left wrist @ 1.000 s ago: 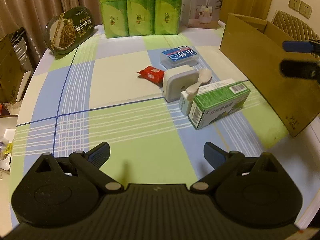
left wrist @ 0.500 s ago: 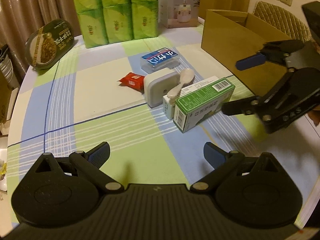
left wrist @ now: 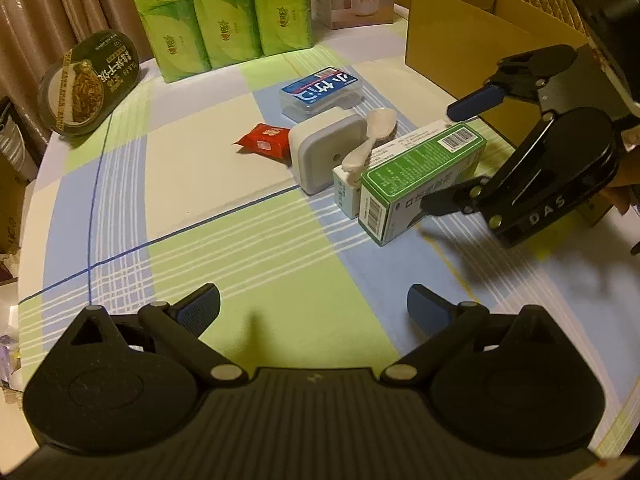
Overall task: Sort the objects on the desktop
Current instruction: 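Grasp the green-and-white medicine box with the right tool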
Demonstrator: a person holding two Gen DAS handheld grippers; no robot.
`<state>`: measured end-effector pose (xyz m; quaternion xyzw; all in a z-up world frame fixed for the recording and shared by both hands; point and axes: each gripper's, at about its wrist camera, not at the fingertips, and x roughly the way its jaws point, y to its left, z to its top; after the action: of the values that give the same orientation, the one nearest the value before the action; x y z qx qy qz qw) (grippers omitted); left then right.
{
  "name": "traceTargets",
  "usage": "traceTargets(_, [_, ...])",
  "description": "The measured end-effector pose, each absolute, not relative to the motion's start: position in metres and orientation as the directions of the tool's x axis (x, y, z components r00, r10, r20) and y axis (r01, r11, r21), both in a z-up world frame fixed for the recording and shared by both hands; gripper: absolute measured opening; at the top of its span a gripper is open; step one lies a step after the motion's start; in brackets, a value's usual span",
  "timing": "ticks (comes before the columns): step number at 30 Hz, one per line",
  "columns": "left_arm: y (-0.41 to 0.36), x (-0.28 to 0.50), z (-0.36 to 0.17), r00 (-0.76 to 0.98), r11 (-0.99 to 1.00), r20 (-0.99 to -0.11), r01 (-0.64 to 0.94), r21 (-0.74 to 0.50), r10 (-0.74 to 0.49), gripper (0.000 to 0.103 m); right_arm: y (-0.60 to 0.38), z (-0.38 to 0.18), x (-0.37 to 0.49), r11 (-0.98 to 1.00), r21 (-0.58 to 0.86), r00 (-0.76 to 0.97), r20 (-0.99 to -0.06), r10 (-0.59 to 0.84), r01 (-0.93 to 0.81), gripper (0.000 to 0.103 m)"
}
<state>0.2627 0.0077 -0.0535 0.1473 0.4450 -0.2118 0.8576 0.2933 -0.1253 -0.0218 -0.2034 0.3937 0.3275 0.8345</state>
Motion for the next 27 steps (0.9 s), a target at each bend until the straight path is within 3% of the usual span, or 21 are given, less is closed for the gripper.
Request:
traceTargets(5, [0.007, 0.267, -0.055, 0.509, 0.869, -0.828, 0.492, 0.058, -0.233, 0.098, -0.134, -0.014, 0.294, 0.721, -0.019, 0.432, -0.811, 0.394, -0.693, 0.065])
traceTargets(7, [0.008, 0.268, -0.055, 0.511, 0.871, -0.828, 0.488, 0.057, -0.232, 0.098, -0.135, -0.012, 0.292, 0.72, 0.028, 0.392, -0.824, 0.409, -0.693, 0.053])
traceTargets(10, [0.007, 0.269, -0.054, 0.514, 0.872, -0.826, 0.486, 0.057, -0.233, 0.098, -0.133, -0.011, 0.287, 0.7, 0.064, 0.34, -0.84, 0.423, -0.711, 0.044])
traceTargets(21, [0.009, 0.269, -0.054, 0.513, 0.875, -0.827, 0.48, 0.054, -0.231, 0.098, -0.118, -0.025, 0.281, 0.637, 0.034, 0.336, -0.827, 0.451, -0.77, 0.045])
traceTargets(25, [0.011, 0.269, -0.055, 0.51, 0.877, -0.83, 0.477, 0.054, -0.226, 0.098, -0.118, -0.022, 0.278, 0.642, 0.069, 0.311, -0.832, 0.46, -0.764, 0.029])
traceTargets(27, [0.013, 0.269, -0.056, 0.51, 0.881, -0.83, 0.471, 0.051, -0.225, 0.098, -0.118, -0.019, 0.272, 0.663, 0.052, 0.327, -0.839, 0.435, -0.747, 0.028])
